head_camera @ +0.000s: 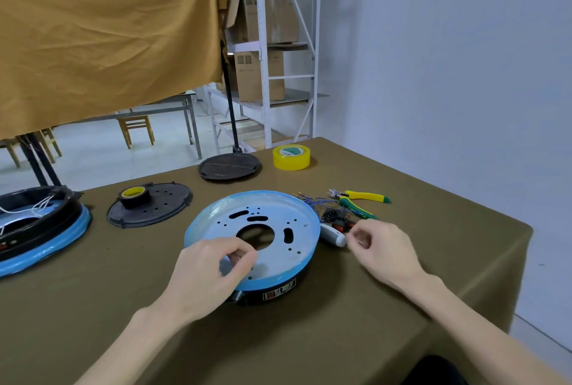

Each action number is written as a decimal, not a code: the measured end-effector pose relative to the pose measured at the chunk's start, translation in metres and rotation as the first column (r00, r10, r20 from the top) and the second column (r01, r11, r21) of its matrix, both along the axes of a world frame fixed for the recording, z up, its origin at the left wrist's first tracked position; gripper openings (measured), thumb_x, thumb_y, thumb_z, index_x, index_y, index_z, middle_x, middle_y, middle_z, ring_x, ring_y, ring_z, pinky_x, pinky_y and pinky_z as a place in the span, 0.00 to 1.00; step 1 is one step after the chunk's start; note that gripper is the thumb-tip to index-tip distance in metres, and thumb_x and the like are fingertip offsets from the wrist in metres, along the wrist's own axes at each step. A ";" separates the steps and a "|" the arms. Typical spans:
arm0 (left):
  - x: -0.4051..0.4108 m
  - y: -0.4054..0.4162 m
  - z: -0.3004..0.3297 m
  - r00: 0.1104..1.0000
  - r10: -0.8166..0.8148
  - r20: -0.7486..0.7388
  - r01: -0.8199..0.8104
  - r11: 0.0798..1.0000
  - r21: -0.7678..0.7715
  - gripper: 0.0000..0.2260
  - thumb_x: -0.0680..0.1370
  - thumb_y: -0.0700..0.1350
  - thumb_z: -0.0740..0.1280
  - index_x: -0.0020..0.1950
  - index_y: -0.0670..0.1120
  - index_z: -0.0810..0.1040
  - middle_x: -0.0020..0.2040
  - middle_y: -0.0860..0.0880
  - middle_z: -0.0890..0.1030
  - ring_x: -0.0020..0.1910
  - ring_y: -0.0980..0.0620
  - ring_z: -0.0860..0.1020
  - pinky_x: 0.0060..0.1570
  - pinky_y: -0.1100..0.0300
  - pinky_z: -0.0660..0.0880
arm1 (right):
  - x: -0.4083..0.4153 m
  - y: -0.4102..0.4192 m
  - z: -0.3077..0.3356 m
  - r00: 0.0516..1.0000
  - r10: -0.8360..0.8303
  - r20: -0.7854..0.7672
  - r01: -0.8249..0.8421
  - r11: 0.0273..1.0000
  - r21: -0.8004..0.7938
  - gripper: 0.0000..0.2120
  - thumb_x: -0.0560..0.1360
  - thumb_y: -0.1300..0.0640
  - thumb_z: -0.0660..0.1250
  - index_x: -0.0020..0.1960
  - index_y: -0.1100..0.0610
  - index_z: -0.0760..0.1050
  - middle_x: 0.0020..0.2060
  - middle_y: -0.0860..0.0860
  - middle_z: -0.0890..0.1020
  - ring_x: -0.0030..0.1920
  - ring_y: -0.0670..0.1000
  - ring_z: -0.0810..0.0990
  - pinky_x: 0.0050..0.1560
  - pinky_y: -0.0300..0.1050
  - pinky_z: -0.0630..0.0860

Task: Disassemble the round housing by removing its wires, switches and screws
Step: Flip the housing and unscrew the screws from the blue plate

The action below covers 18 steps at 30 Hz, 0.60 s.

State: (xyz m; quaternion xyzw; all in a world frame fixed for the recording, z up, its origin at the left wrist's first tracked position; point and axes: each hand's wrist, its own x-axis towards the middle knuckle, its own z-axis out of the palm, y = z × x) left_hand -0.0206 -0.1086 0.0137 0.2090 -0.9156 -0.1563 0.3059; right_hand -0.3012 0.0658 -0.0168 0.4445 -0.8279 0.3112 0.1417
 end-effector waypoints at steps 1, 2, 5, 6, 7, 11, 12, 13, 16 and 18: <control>0.002 0.000 0.000 1.000 -0.027 0.009 0.027 1.000 -0.008 0.11 0.78 0.64 0.62 0.45 0.62 0.82 0.45 0.69 0.82 0.46 0.65 0.81 0.40 0.68 0.74 | 0.007 -0.005 -0.001 0.999 0.025 -0.039 -0.022 0.997 0.071 0.08 0.74 0.47 0.70 0.38 0.47 0.74 0.34 0.43 0.75 0.38 0.49 0.76 0.36 0.45 0.70; 0.003 0.000 0.000 0.999 -0.045 0.023 0.045 0.999 -0.012 0.12 0.76 0.66 0.64 0.45 0.62 0.82 0.46 0.69 0.82 0.47 0.64 0.81 0.42 0.68 0.75 | 0.012 -0.010 -0.001 0.997 0.029 -0.072 -0.020 0.993 0.115 0.09 0.75 0.47 0.69 0.39 0.47 0.73 0.36 0.44 0.75 0.40 0.49 0.76 0.36 0.45 0.69; 0.008 -0.003 0.002 0.992 -0.076 0.099 0.079 0.997 -0.025 0.20 0.70 0.76 0.66 0.48 0.63 0.82 0.49 0.69 0.81 0.51 0.65 0.79 0.44 0.71 0.73 | 0.011 -0.024 0.006 0.999 -0.013 -0.030 0.016 0.995 0.103 0.08 0.75 0.53 0.68 0.41 0.50 0.69 0.40 0.46 0.73 0.41 0.53 0.74 0.38 0.46 0.65; 0.008 -0.003 0.002 0.988 -0.082 0.131 0.087 0.996 -0.032 0.23 0.67 0.78 0.65 0.49 0.64 0.82 0.50 0.69 0.80 0.52 0.66 0.79 0.44 0.72 0.73 | 0.009 -0.027 0.009 1.000 -0.029 0.013 0.028 0.995 0.093 0.08 0.74 0.54 0.68 0.43 0.51 0.67 0.41 0.47 0.72 0.41 0.54 0.74 0.39 0.47 0.64; 0.008 -0.004 0.003 0.984 -0.083 0.157 0.090 0.995 -0.038 0.25 0.66 0.80 0.64 0.50 0.64 0.82 0.51 0.68 0.79 0.53 0.66 0.78 0.44 0.73 0.72 | 0.007 -0.031 0.010 0.999 -0.035 0.026 0.032 0.995 0.097 0.09 0.74 0.53 0.68 0.46 0.52 0.67 0.42 0.48 0.73 0.43 0.56 0.74 0.41 0.47 0.63; 0.008 -0.006 0.003 0.979 -0.074 0.190 0.083 0.996 -0.040 0.27 0.65 0.81 0.63 0.51 0.65 0.83 0.52 0.67 0.77 0.54 0.66 0.76 0.44 0.73 0.71 | 0.006 -0.047 0.008 0.996 -0.004 -0.088 0.033 0.943 0.330 0.19 0.76 0.41 0.68 0.60 0.53 0.72 0.53 0.51 0.79 0.57 0.57 0.77 0.55 0.51 0.69; 0.008 -0.006 0.003 0.979 -0.073 0.188 0.083 0.996 -0.044 0.27 0.65 0.81 0.62 0.51 0.64 0.83 0.52 0.68 0.77 0.54 0.66 0.76 0.44 0.73 0.70 | 0.007 -0.050 0.008 0.992 0.007 -0.127 0.042 0.924 0.381 0.19 0.77 0.40 0.67 0.59 0.52 0.74 0.54 0.51 0.81 0.57 0.57 0.77 0.55 0.51 0.69; 0.008 -0.005 0.003 0.980 -0.072 0.185 0.082 0.996 -0.044 0.27 0.65 0.81 0.62 0.51 0.64 0.83 0.51 0.68 0.77 0.54 0.66 0.76 0.44 0.73 0.70 | 0.008 -0.052 0.009 0.990 0.014 -0.140 0.041 0.923 0.382 0.17 0.77 0.41 0.67 0.57 0.52 0.76 0.53 0.51 0.82 0.56 0.57 0.77 0.54 0.51 0.70; 0.008 -0.005 0.004 0.982 -0.075 0.174 0.081 0.996 -0.028 0.28 0.65 0.81 0.62 0.50 0.63 0.83 0.51 0.70 0.77 0.53 0.66 0.76 0.43 0.73 0.71 | 0.010 -0.051 0.017 1.000 0.017 -0.006 -0.016 0.993 0.114 0.10 0.75 0.46 0.70 0.48 0.52 0.80 0.45 0.51 0.82 0.49 0.55 0.79 0.47 0.50 0.73; 0.008 -0.006 0.004 0.982 -0.072 0.174 0.079 0.996 -0.034 0.28 0.65 0.81 0.62 0.50 0.63 0.83 0.50 0.70 0.77 0.52 0.67 0.77 0.43 0.73 0.70 | 0.013 -0.048 0.029 0.989 0.023 0.143 0.000 0.987 -0.161 0.09 0.74 0.47 0.72 0.42 0.52 0.78 0.40 0.49 0.80 0.42 0.53 0.78 0.42 0.50 0.74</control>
